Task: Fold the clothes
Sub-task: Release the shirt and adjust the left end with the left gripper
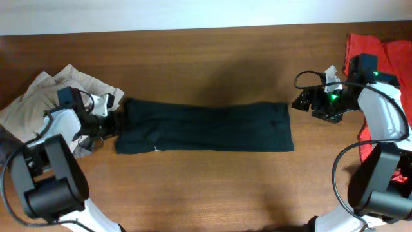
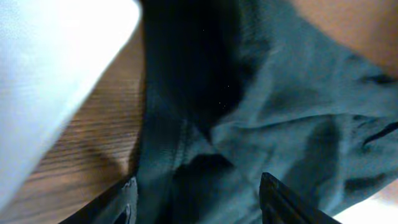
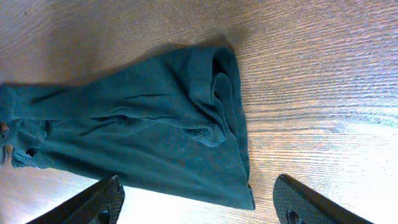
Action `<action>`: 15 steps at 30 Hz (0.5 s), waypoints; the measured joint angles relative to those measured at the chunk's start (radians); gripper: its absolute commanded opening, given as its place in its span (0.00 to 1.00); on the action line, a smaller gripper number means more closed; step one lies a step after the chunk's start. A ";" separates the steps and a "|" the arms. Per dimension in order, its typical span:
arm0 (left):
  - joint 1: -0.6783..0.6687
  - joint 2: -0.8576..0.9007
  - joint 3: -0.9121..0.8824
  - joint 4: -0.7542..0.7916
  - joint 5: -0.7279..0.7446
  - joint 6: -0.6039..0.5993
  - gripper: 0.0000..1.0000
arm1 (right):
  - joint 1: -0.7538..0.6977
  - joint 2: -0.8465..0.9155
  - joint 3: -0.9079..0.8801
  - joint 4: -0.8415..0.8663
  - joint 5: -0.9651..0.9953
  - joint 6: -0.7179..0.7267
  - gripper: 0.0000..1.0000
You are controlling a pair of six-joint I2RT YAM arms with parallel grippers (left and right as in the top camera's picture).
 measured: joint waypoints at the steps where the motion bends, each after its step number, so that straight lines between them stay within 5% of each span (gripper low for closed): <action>1: 0.000 0.008 0.006 -0.002 0.013 0.001 0.62 | 0.000 0.000 0.000 0.000 0.000 0.000 0.82; 12: -0.063 0.031 0.021 0.029 0.058 0.012 0.64 | 0.000 0.000 0.000 0.002 0.000 -0.001 0.81; 15: -0.093 0.035 0.021 0.029 0.060 0.016 0.40 | 0.000 0.000 0.000 0.002 0.000 0.000 0.81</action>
